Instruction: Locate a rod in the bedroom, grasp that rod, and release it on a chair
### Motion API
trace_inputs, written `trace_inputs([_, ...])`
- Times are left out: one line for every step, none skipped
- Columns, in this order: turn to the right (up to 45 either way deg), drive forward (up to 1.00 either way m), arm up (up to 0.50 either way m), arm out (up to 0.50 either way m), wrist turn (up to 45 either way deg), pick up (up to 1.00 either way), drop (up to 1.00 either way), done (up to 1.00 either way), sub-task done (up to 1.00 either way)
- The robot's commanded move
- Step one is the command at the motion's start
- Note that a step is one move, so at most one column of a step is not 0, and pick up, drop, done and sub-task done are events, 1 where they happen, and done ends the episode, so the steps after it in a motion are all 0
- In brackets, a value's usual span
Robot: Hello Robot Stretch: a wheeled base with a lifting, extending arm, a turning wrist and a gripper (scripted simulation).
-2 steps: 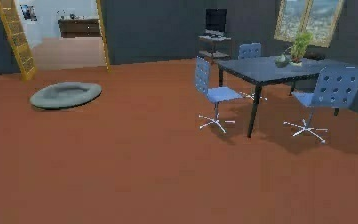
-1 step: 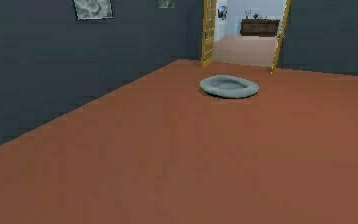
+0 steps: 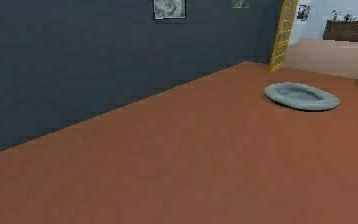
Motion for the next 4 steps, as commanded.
trace_inputs([0.0, 0.25, 0.00, 0.00, 0.0, 0.00, 0.00, 0.00, 0.00])
trace_inputs([15.0, 0.00, 0.00, 0.00, 0.0, 0.00, 0.00, 0.00, 0.00])
trace_inputs([0.0, 1.00, 0.00, 0.00, 0.0, 0.00, 0.00, 0.00, 0.00])
trace_inputs([3.0, 0.00, 0.00, 0.00, 0.0, 0.00, 0.00, 0.00, 0.00])
